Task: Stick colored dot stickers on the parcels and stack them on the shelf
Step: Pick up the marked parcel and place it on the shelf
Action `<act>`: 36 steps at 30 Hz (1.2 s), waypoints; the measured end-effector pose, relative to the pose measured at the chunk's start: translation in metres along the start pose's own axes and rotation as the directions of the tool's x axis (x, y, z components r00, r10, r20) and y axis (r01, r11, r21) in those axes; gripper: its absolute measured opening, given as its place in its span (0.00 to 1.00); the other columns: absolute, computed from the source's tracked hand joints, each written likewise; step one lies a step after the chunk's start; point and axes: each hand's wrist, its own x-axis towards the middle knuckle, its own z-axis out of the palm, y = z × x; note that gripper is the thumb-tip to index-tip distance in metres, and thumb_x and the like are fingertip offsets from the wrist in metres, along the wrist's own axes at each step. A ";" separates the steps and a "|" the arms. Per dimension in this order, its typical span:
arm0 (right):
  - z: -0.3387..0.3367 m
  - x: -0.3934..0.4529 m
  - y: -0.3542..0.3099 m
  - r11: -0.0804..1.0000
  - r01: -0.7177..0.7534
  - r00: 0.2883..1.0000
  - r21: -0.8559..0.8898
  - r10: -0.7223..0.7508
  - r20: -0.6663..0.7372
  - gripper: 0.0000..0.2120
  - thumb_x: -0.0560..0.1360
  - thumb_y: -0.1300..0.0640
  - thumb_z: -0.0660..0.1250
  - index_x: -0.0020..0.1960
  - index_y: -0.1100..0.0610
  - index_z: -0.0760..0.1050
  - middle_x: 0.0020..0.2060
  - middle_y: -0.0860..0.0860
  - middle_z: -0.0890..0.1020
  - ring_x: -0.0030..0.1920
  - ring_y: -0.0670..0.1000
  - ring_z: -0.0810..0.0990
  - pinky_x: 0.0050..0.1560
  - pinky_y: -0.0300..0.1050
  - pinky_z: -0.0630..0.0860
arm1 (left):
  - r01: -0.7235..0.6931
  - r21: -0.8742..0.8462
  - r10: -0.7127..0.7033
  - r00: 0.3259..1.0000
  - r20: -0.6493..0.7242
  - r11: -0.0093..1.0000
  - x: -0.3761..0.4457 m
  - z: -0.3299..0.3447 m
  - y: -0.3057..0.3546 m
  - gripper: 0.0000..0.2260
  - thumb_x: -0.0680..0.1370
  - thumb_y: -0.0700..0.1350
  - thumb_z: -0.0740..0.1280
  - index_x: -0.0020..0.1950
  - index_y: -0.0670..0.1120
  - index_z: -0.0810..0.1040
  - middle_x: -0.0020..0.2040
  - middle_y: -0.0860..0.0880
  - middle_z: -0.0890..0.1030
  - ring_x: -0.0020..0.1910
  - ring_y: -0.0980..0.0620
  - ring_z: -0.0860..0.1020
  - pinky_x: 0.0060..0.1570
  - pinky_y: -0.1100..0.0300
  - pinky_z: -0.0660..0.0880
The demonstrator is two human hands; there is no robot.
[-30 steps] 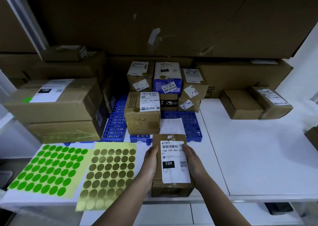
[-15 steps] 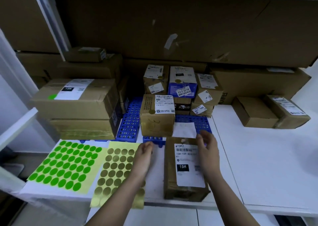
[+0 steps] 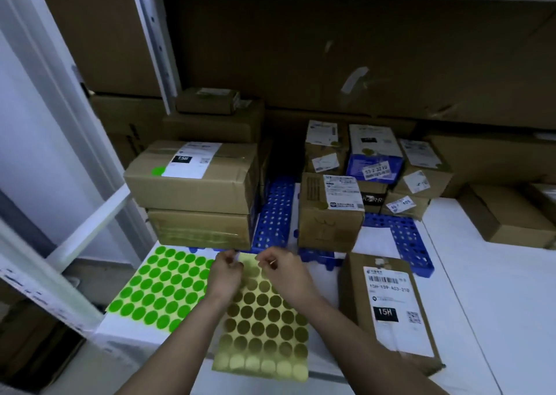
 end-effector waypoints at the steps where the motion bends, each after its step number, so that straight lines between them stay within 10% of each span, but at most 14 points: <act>1: 0.010 0.005 0.003 1.000 -0.013 1.000 -0.021 0.013 0.008 0.08 0.78 0.56 0.64 0.53 0.50 0.80 0.52 0.47 0.83 0.52 0.48 0.81 0.54 0.47 0.76 | -0.019 0.023 0.019 1.000 0.017 1.000 0.004 -0.002 -0.002 0.06 0.76 0.34 0.60 0.46 0.43 0.74 0.37 0.47 0.75 0.39 0.48 0.74 0.39 0.57 0.66; 7: 0.045 0.020 0.014 0.991 -0.078 0.997 -0.110 0.077 -0.012 0.11 0.76 0.56 0.62 0.56 0.48 0.77 0.54 0.48 0.79 0.54 0.50 0.79 0.53 0.47 0.76 | -0.025 0.150 0.002 0.989 0.149 0.988 0.027 -0.013 -0.014 0.05 0.77 0.37 0.59 0.46 0.39 0.74 0.42 0.34 0.78 0.42 0.37 0.77 0.34 0.59 0.63; 10: 0.056 0.019 0.020 0.994 -0.064 0.995 -0.092 0.057 -0.081 0.11 0.76 0.59 0.63 0.57 0.52 0.77 0.55 0.48 0.77 0.54 0.48 0.78 0.50 0.41 0.72 | -0.011 0.119 -0.013 0.980 0.199 0.993 0.019 -0.017 -0.003 0.08 0.77 0.36 0.60 0.55 0.42 0.73 0.37 0.46 0.75 0.33 0.49 0.73 0.31 0.60 0.64; 15: 0.071 0.015 0.027 0.999 -0.019 0.982 0.042 0.026 -0.186 0.11 0.75 0.64 0.66 0.56 0.56 0.78 0.53 0.49 0.76 0.49 0.44 0.78 0.51 0.32 0.72 | 0.013 0.018 -0.017 0.966 0.258 1.000 0.020 -0.023 -0.002 0.14 0.73 0.33 0.68 0.54 0.45 0.70 0.48 0.43 0.77 0.48 0.46 0.76 0.44 0.59 0.70; 19: 0.079 0.013 0.031 0.996 0.059 0.959 0.066 -0.038 -0.281 0.11 0.73 0.64 0.69 0.55 0.57 0.79 0.50 0.47 0.74 0.47 0.43 0.76 0.55 0.41 0.75 | 0.029 -0.041 -0.017 0.963 0.268 0.999 0.023 -0.021 -0.003 0.10 0.71 0.30 0.69 0.44 0.42 0.73 0.40 0.47 0.77 0.43 0.49 0.76 0.36 0.67 0.71; 28: 0.081 0.005 0.036 0.882 0.132 0.851 -0.452 -0.335 -0.404 0.18 0.73 0.47 0.59 0.59 0.49 0.77 0.54 0.44 0.78 0.52 0.45 0.72 0.49 0.40 0.64 | 0.349 -0.355 -0.190 0.891 0.413 0.867 0.025 -0.028 -0.011 0.09 0.73 0.33 0.69 0.51 0.43 0.79 0.38 0.46 0.84 0.34 0.52 0.82 0.36 0.62 0.78; 36: 0.079 0.007 0.034 0.866 0.071 0.857 -0.496 -0.307 -0.413 0.16 0.72 0.44 0.59 0.55 0.47 0.79 0.50 0.43 0.79 0.49 0.46 0.73 0.46 0.40 0.61 | 0.390 -0.401 -0.197 0.874 0.444 0.829 0.020 -0.025 -0.009 0.05 0.76 0.35 0.67 0.48 0.44 0.79 0.39 0.47 0.84 0.39 0.51 0.82 0.41 0.60 0.78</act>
